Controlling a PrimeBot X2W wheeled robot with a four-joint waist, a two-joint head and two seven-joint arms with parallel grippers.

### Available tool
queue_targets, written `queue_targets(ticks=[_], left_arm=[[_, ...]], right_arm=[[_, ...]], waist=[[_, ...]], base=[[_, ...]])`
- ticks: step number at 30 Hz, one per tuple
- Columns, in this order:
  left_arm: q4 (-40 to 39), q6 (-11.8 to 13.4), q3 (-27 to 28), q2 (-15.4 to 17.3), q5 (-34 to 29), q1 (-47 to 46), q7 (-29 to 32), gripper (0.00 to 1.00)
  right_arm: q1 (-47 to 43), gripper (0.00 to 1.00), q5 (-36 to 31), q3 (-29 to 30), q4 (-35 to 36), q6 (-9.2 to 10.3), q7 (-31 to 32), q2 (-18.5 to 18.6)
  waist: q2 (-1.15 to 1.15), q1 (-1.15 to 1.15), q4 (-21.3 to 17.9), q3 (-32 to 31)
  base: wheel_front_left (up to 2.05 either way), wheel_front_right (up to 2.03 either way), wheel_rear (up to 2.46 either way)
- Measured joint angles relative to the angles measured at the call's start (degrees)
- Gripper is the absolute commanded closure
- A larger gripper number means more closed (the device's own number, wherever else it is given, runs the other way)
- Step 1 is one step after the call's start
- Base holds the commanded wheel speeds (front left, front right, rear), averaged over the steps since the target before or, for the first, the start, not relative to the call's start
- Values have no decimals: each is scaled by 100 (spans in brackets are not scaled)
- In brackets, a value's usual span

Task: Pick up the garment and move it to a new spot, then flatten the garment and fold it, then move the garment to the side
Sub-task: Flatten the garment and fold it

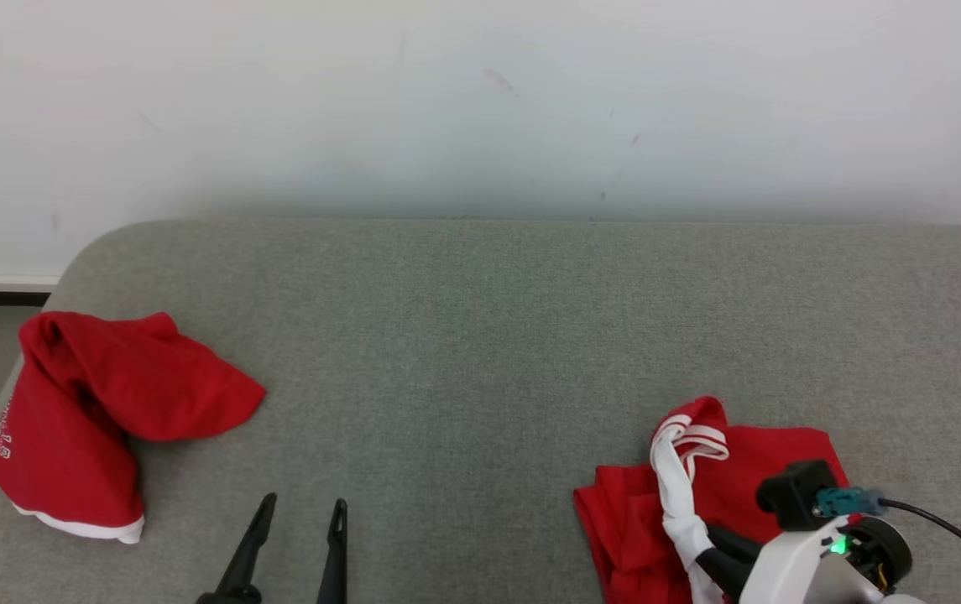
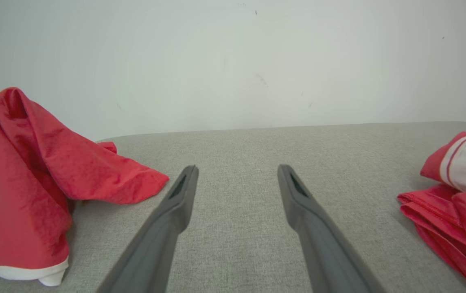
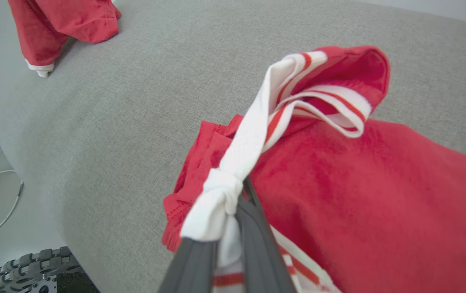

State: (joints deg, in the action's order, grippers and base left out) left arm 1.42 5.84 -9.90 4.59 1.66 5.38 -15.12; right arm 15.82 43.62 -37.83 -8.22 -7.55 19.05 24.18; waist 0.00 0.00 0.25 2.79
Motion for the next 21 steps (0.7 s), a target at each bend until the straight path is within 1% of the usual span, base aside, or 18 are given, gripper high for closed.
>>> queue_targets(ticks=[8, 9, 10, 11, 14, 16, 21], left_arm=[[40, -34, 2, -22, -19, 8, 0, 0], [42, -36, 4, -23, -20, 8, 0, 0], [44, -53, 8, -24, -20, 9, 0, 0], [44, -53, 9, -27, -20, 9, 0, 0], [47, -62, 23, -30, -22, 15, 0, 0], [46, -76, 35, -30, -31, 46, 0, 0], [42, -78, 70, -24, -54, 69, 0, 0]], right_arm=[[170, 100, -201, 2, -433, 1, -149, -513], [171, 80, -205, 42, -476, 1, -171, -582], [171, 54, -205, 73, -490, 1, -263, -651], [174, 0, -215, 140, -495, 0, -383, -743], [171, 0, -108, 339, -538, 0, -598, -1040], [155, 0, -66, 452, -506, 1, -699, -1170], [-5, 0, -73, 800, -160, 1, -1162, -1215]], waist=[[0, 0, 26, 12], [0, 0, 27, 11], [0, 0, 27, 12], [0, 0, 27, 14], [0, 0, 23, 7], [0, 0, 9, -7], [0, 0, -40, -53]], base=[[0, 0, 0], [0, 0, 0], [0, 0, 0], [0, 0, 0], [0, 0, 0], [0, 0, 0], [0, 0, 0]])
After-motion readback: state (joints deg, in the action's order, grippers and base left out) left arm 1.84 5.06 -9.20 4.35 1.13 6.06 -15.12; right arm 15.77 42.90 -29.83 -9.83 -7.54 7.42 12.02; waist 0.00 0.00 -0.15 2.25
